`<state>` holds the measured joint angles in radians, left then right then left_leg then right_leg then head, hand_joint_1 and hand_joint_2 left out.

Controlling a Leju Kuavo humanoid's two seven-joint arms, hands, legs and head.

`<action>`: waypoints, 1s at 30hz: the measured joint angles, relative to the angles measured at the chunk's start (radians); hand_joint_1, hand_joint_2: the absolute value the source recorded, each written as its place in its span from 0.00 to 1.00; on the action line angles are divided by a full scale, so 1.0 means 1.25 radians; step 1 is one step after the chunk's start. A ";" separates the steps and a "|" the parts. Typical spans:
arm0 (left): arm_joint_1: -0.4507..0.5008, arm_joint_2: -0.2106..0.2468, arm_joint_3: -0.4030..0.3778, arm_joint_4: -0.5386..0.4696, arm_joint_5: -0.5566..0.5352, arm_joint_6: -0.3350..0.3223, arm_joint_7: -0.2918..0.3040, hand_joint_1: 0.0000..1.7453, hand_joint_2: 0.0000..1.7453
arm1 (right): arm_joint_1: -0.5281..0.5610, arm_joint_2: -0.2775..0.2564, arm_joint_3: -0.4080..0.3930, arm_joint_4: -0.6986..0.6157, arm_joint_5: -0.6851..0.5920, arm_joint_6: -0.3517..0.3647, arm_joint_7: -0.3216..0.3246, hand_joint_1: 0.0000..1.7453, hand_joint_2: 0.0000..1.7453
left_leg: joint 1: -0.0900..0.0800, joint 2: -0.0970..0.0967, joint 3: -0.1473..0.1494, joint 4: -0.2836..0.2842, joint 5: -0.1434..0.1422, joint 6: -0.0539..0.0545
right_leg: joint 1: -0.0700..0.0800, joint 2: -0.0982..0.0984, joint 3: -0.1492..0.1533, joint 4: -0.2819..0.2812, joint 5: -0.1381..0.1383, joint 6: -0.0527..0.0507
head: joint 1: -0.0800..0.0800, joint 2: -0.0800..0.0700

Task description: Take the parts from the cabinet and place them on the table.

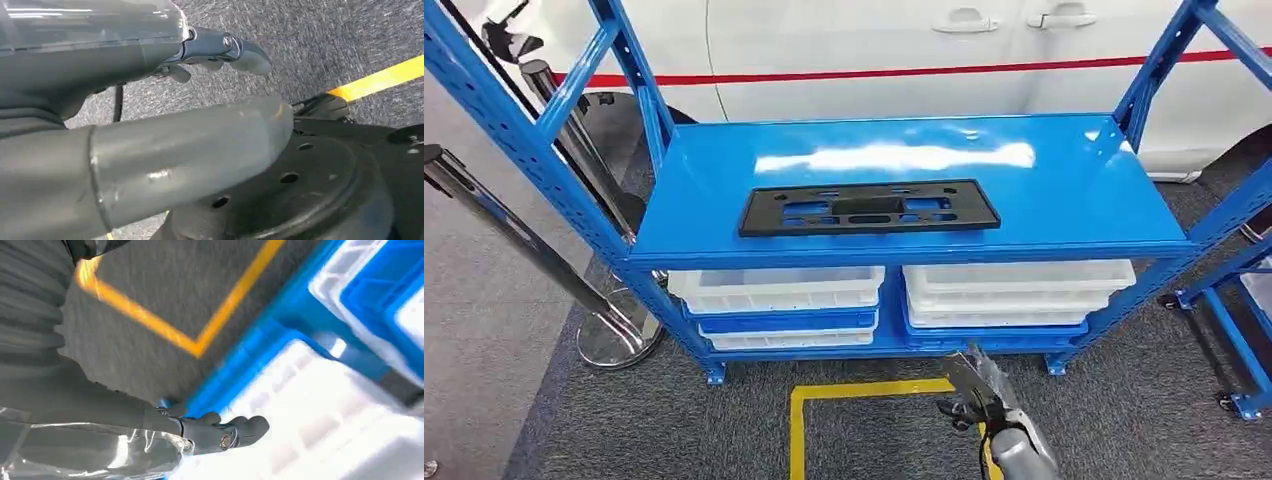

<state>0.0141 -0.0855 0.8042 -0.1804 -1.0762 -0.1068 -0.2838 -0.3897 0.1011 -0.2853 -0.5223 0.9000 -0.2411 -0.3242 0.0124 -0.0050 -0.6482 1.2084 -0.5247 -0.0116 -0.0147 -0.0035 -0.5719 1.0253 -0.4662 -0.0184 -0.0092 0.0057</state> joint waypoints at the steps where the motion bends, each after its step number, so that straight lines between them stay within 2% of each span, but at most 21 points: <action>1: -0.004 0.000 0.003 0.000 -0.008 0.000 -0.002 0.00 0.00 | -0.009 0.000 0.021 -0.011 0.016 -0.011 0.006 0.00 1.00 | 0.000 0.000 0.034 -0.077 0.041 0.002 | 0.000 0.000 0.002 0.000 -0.002 0.002 | 0.000 0.000; 2: -0.008 0.000 0.006 0.000 -0.015 -0.001 -0.003 0.00 0.00 | -0.018 0.000 0.040 -0.022 0.029 -0.021 0.014 0.00 1.00 | 0.000 0.001 0.056 -0.134 0.055 0.007 | 0.000 0.000 0.003 0.001 -0.003 0.005 | 0.000 0.000; 3: -0.013 -0.002 0.010 0.000 -0.023 -0.002 -0.005 0.00 0.00 | -0.029 0.000 0.060 -0.031 0.044 -0.032 0.022 0.00 1.00 | -0.005 0.001 0.064 -0.150 0.047 0.009 | 0.006 0.001 0.000 0.004 -0.003 0.010 | 0.000 0.000; 6: -0.022 -0.005 0.022 0.000 -0.043 -0.005 -0.010 0.00 0.00 | -0.056 0.000 0.117 -0.064 0.087 -0.060 0.047 0.00 1.00 | -0.008 0.000 0.059 -0.148 0.051 0.021 | 0.003 0.001 -0.003 -0.002 0.003 0.022 | 0.000 0.000; 7: -0.024 -0.009 0.025 0.000 -0.051 -0.005 -0.012 0.00 0.00 | -0.065 0.000 0.136 -0.077 0.102 -0.069 0.056 0.00 1.00 | -0.003 0.000 0.062 -0.158 0.056 0.029 | 0.006 0.001 -0.001 -0.002 0.002 0.028 | 0.000 0.000; 8: -0.027 -0.010 0.027 0.000 -0.057 -0.005 -0.013 0.00 0.00 | -0.072 -0.002 0.151 -0.090 0.114 -0.080 0.064 0.00 1.00 | -0.001 0.001 0.066 -0.163 0.060 0.034 | 0.000 0.002 -0.004 0.010 -0.009 0.030 | 0.000 0.000; 9: -0.030 -0.011 0.031 0.000 -0.064 -0.006 -0.015 0.00 0.00 | -0.082 -0.004 0.169 -0.102 0.128 -0.089 0.073 0.00 1.00 | -0.001 0.001 0.065 -0.163 0.061 0.039 | 0.001 0.002 -0.023 0.047 -0.036 0.030 | 0.001 0.000; 11: -0.037 -0.013 0.038 0.000 -0.078 -0.007 -0.017 0.00 0.00 | -0.096 -0.006 0.210 -0.125 0.155 -0.108 0.092 0.00 1.00 | -0.002 0.002 0.063 -0.163 0.061 0.043 | 0.001 0.003 -0.083 0.171 -0.093 0.033 | 0.001 0.000; 12: -0.041 -0.014 0.041 0.000 -0.085 -0.007 -0.018 0.00 0.00 | -0.099 -0.010 0.233 -0.138 0.171 -0.118 0.103 0.00 1.00 | -0.003 0.002 0.063 -0.162 0.061 0.043 | 0.001 0.003 -0.111 0.226 -0.108 0.035 | 0.001 0.000; 13: -0.043 -0.016 0.045 0.000 -0.091 -0.007 -0.020 0.00 0.00 | -0.102 -0.013 0.251 -0.147 0.183 -0.126 0.114 0.00 1.00 | -0.003 0.000 0.063 -0.161 0.061 0.044 | 0.001 0.003 -0.124 0.246 -0.103 0.035 | 0.001 0.000; 15: -0.047 -0.018 0.051 0.000 -0.104 -0.009 -0.023 0.00 0.00 | -0.112 -0.017 0.282 -0.172 0.208 -0.141 0.134 0.00 1.00 | -0.003 -0.001 0.065 -0.157 0.057 0.043 | 0.001 0.002 -0.097 0.176 -0.042 0.032 | 0.001 0.000; 17: -0.053 -0.020 0.058 0.000 -0.116 -0.011 -0.024 0.00 0.00 | -0.133 -0.022 0.322 -0.204 0.234 -0.159 0.157 0.00 1.00 | -0.003 -0.001 0.065 -0.149 0.051 0.037 | 0.001 0.002 -0.037 0.041 0.026 0.026 | 0.001 0.000; 18: -0.056 -0.023 0.061 0.000 -0.123 -0.012 -0.025 0.00 0.00 | -0.145 -0.026 0.346 -0.218 0.247 -0.170 0.170 0.00 1.00 | -0.011 0.000 0.061 -0.144 0.048 0.032 | 0.007 0.003 -0.028 0.020 0.013 0.025 | 0.001 0.000; 20: -0.065 -0.025 0.066 0.000 -0.135 -0.013 -0.027 0.00 0.00 | -0.156 -0.030 0.383 -0.249 0.273 -0.188 0.195 0.00 1.00 | -0.009 0.000 0.058 -0.145 0.049 0.026 | 0.007 0.004 -0.030 0.013 0.013 0.021 | 0.001 0.000; 23: -0.070 -0.026 0.073 0.000 -0.153 -0.014 -0.030 0.00 0.00 | -0.167 -0.036 0.421 -0.293 0.310 -0.209 0.238 0.00 1.00 | -0.007 0.000 0.055 -0.138 0.040 0.012 | 0.001 0.003 -0.027 0.004 0.019 0.005 | 0.000 0.000; 24: -0.073 -0.027 0.075 0.000 -0.158 -0.014 -0.030 0.00 0.00 | -0.176 -0.038 0.436 -0.308 0.321 -0.218 0.251 0.00 1.00 | -0.006 0.000 0.042 -0.109 0.018 0.008 | 0.000 0.003 -0.028 0.004 0.019 0.001 | 0.000 0.000; 26: -0.080 -0.027 0.080 0.000 -0.171 -0.015 -0.032 0.00 0.00 | -0.188 -0.041 0.473 -0.339 0.348 -0.238 0.280 0.00 1.00 | -0.003 0.000 -0.016 0.016 -0.043 0.002 | 0.001 0.003 -0.028 0.004 0.018 -0.003 | 0.000 0.000; 27: -0.083 -0.029 0.082 0.000 -0.178 -0.015 -0.033 0.00 0.00 | -0.191 -0.044 0.490 -0.352 0.360 -0.245 0.293 0.00 1.00 | -0.003 0.000 -0.044 0.072 -0.062 0.000 | 0.002 0.003 -0.028 0.005 0.018 -0.004 | 0.000 0.000; 28: -0.085 -0.031 0.083 0.000 -0.182 -0.016 -0.034 0.00 0.00 | -0.192 -0.046 0.507 -0.365 0.371 -0.252 0.306 0.00 1.00 | -0.002 0.000 -0.060 0.100 -0.062 -0.002 | 0.003 0.003 -0.028 0.005 0.017 -0.004 | 0.000 0.000; 29: -0.087 -0.032 0.085 0.000 -0.189 -0.016 -0.034 0.00 0.00 | -0.194 -0.049 0.525 -0.380 0.384 -0.259 0.321 0.00 1.00 | -0.001 0.000 -0.057 0.089 -0.043 -0.002 | 0.002 0.003 -0.028 0.005 0.017 -0.004 | 0.000 0.000; 30: -0.089 -0.032 0.088 0.000 -0.195 -0.016 -0.036 0.00 0.00 | -0.196 -0.051 0.539 -0.395 0.396 -0.266 0.333 0.00 1.00 | -0.001 0.000 -0.038 0.043 -0.010 -0.001 | 0.002 0.004 -0.027 0.006 0.017 -0.003 | 0.000 0.000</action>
<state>-0.0974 -0.1255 0.9144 -0.1804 -1.3203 -0.1266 -0.3285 -0.6347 0.0374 0.3884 -1.0160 1.3944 -0.5742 0.0916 0.0112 -0.0048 -0.6955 1.2621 -0.5375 -0.0131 -0.0119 0.0010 -0.6059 1.0322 -0.4451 -0.0224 -0.0092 0.0057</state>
